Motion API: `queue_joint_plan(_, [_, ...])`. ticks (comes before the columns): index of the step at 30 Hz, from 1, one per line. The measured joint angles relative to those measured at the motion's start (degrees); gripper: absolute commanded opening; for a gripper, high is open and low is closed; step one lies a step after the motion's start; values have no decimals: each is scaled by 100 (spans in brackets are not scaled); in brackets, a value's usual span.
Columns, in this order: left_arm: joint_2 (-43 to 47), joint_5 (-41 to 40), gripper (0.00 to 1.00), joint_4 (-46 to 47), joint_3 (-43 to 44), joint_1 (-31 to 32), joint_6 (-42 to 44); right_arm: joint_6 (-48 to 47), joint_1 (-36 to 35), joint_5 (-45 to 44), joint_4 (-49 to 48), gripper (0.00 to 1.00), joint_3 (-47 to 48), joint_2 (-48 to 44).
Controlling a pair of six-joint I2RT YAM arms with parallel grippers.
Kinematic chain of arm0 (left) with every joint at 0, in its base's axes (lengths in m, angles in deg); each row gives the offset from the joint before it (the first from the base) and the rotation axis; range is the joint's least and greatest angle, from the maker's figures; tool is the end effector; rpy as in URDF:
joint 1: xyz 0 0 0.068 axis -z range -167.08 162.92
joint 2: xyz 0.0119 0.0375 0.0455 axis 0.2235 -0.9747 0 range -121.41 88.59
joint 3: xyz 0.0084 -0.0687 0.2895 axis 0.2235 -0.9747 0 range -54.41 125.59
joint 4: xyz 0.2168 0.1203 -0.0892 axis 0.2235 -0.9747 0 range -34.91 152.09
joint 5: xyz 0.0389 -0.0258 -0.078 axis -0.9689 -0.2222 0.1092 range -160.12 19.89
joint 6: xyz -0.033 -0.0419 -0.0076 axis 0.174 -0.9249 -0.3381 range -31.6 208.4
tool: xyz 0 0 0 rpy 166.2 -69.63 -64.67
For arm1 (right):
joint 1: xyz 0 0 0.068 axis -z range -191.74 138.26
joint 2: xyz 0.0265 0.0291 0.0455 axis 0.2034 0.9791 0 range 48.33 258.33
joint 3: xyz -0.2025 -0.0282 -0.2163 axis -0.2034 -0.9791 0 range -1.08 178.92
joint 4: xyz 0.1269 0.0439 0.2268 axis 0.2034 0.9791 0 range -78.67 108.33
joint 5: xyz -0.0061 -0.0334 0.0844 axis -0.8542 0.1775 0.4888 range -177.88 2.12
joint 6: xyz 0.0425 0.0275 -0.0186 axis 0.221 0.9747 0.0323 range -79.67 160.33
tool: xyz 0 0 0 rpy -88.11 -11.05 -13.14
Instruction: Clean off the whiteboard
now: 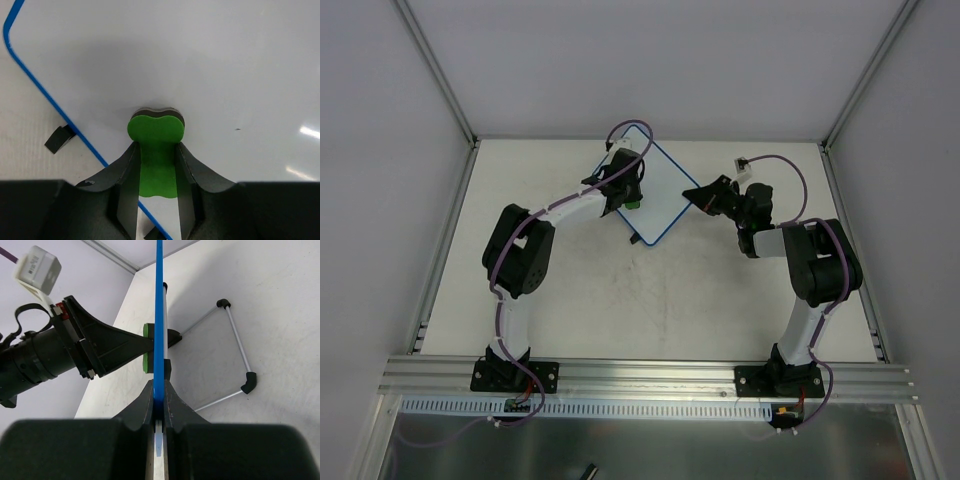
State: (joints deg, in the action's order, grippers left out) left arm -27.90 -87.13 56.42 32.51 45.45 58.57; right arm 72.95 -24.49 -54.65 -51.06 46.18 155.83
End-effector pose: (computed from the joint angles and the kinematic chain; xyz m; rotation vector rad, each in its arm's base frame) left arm 0.4119 -0.2504 0.2406 -0.1166 2.1679 -0.3033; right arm 0.3719 0.1041 0.2087 -0.2079 1.6270 1.0586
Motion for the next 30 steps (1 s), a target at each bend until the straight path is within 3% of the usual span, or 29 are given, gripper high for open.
queue_joint_plan(14, [-313, 2632, 0, 1338, 726, 0, 1029, 81, 22, -52, 9, 0, 0, 20])
queue_joint_plan(18, [-275, 3204, 0, 1714, 577, 2, 1123, 83, 22, -42, 7, 0, 0, 20])
queue_joint_plan(24, [651, 3099, 0, 1869, -811, 42, 1209, 83, -15, 52, -98, 0, 0, 20])
queue_joint_plan(30, [2319, 2621, 0, 1421, -1491, -118, 1327, 83, -15, 68, -118, 0, 0, 20])
